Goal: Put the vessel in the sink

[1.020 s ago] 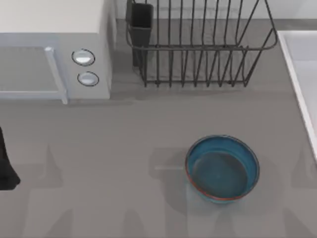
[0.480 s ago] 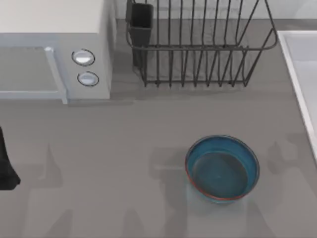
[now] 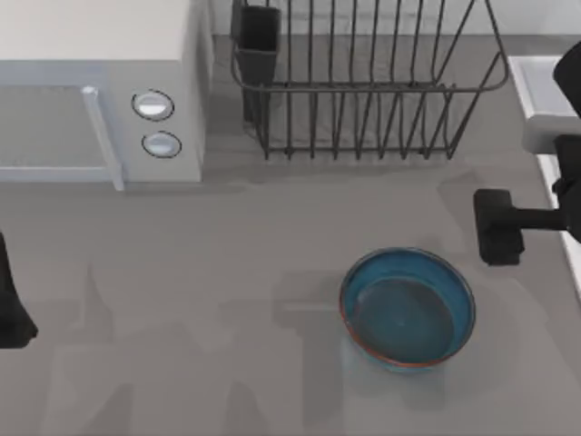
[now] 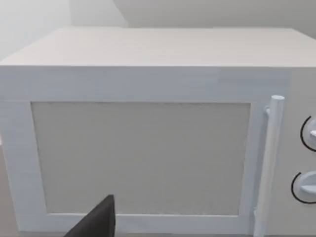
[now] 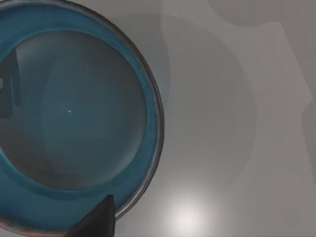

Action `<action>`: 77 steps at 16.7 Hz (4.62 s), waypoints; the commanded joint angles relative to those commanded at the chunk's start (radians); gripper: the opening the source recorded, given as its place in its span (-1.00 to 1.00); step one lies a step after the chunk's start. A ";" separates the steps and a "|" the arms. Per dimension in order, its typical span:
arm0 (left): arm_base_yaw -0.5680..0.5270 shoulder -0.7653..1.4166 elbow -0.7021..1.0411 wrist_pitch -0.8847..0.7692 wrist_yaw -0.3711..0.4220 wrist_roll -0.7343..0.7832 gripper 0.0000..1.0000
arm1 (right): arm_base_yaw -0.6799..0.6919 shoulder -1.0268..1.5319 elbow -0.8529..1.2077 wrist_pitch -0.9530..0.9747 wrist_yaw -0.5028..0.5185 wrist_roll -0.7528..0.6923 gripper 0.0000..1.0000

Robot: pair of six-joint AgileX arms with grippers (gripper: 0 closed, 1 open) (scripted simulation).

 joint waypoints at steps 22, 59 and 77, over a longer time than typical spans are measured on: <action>0.000 0.000 0.000 0.000 0.000 0.000 1.00 | 0.095 0.413 0.049 0.136 0.005 0.103 1.00; 0.000 0.000 0.000 0.000 0.000 0.000 1.00 | 0.092 0.364 0.304 -0.198 0.004 0.106 -1.00; 0.000 0.000 0.000 0.000 0.000 0.000 1.00 | -0.008 0.275 0.318 -0.125 -0.112 0.044 -1.00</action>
